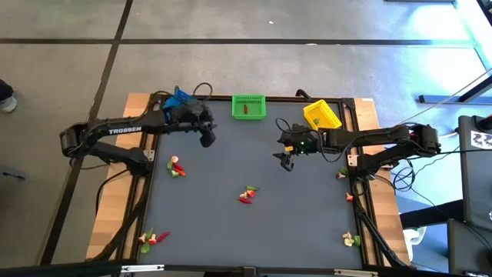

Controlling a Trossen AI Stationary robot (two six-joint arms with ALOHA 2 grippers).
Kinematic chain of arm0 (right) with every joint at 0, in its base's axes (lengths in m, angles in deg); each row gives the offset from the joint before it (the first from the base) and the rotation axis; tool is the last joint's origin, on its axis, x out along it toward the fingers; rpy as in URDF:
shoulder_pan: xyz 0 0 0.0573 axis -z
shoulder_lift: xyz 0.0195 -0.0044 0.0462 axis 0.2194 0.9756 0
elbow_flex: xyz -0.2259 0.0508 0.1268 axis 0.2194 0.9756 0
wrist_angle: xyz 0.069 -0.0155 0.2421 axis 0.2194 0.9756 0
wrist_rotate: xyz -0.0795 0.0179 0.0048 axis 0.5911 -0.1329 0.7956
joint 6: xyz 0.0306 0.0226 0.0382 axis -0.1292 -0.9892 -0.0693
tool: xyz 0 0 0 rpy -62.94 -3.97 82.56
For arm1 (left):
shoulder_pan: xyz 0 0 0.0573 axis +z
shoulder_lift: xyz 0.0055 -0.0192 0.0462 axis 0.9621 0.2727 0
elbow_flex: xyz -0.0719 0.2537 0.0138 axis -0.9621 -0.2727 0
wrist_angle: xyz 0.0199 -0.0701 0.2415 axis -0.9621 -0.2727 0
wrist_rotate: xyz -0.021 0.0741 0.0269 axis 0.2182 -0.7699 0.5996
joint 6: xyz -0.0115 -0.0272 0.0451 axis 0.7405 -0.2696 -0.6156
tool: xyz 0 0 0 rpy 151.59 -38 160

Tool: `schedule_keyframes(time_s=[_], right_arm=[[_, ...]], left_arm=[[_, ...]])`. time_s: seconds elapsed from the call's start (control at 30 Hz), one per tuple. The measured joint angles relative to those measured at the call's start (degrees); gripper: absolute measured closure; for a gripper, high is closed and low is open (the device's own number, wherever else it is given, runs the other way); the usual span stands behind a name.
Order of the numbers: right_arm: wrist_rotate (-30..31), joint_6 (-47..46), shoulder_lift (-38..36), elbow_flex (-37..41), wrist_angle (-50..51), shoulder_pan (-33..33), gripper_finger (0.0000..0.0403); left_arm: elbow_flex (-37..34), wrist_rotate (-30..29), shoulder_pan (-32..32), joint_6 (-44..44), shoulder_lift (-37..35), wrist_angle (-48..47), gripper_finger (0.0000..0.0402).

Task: Sort produce into baskets
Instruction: Put the green pepper into the green bin

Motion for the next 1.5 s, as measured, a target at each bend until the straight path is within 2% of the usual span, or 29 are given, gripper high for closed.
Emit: schedule_keyframes(time_s=[0.2, 0.33, 0.57, 0.87, 1.07, 1.27, 1.5], right_arm=[[-0.6, 1.9, 0.0, 0.0, -0.3, -3.8, 0.0104], [-0.6, 3.0, 1.4, -0.1, -4.0, -6.7, 0.0104], [-0.6, 4.3, 9.8, -0.1, -11.4, -11.4, 0.0104], [-0.6, 3.9, 21.9, 0.0, -24.7, -17.3, 0.0104], [1.0, -0.4, 28.5, -0.1, -34.9, -19.5, 0.0104], [4.0, -5.1, 33.3, 0.0, -36.5, -20.0, 0.0105], [6.0, -6.5, 34.5, -0.2, -37.9, -20.0, 0.0108]], left_arm=[[0.0, 0.0, -6.0, 0.1, 0.0, 1.3, 0.027], [0.0, 0.1, -8.8, 2.2, 0.0, 2.5, 0.027], [0.0, 0.0, -12.1, 2.1, 0.0, 3.9, 0.027], [0.0, 0.0, -12.9, 1.7, 0.0, 4.3, 0.027], [0.0, 0.0, -12.9, 1.7, 0.0, 4.5, 0.027], [0.0, 0.0, -12.9, 1.7, 0.0, 4.7, 0.027], [0.0, 0.0, -12.9, 1.7, 0.0, 4.7, 0.027]])
